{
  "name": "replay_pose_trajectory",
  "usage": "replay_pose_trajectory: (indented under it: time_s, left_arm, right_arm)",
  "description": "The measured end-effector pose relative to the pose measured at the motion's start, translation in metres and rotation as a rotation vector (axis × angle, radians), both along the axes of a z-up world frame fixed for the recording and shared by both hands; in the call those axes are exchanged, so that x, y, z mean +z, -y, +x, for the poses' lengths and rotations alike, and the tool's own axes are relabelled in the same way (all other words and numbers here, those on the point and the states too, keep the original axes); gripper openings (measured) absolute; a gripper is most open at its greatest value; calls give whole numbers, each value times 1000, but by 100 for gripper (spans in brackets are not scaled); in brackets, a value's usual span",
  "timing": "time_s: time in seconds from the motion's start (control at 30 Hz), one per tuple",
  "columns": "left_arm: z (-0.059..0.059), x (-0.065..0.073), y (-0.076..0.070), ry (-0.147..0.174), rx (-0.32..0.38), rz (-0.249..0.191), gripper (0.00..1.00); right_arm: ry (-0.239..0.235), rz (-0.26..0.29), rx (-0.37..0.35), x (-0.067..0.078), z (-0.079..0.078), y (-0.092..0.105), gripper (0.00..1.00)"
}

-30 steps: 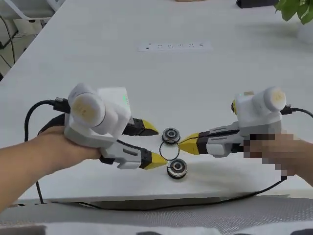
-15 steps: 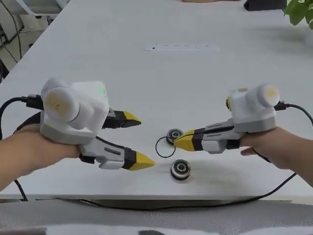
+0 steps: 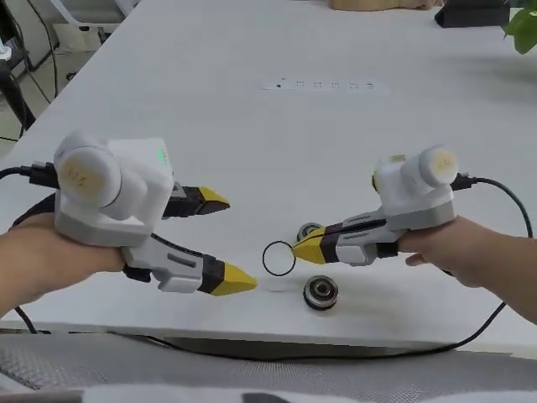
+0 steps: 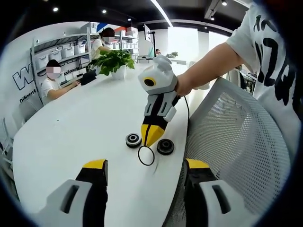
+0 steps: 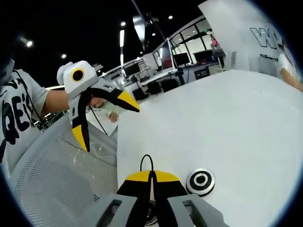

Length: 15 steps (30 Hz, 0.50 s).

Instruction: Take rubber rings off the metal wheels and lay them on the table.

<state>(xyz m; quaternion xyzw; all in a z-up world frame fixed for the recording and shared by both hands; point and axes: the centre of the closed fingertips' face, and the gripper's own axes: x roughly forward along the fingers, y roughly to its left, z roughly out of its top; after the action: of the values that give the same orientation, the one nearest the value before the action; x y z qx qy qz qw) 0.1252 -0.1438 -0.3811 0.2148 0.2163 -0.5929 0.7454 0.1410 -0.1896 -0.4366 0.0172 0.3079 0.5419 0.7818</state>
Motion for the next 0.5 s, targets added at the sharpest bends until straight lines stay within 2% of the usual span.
replay_pose_trajectory:
  time_s: [0.23,0.5]
  left_arm:
    - [-1,1,-6,1,16,-2,63]
    - [-1,2,-10,4,27,-5,63]
  right_arm:
    - [13,-40,15,-6,-2,-6,0]
    - [30,-64,19,-9,0,-4,0]
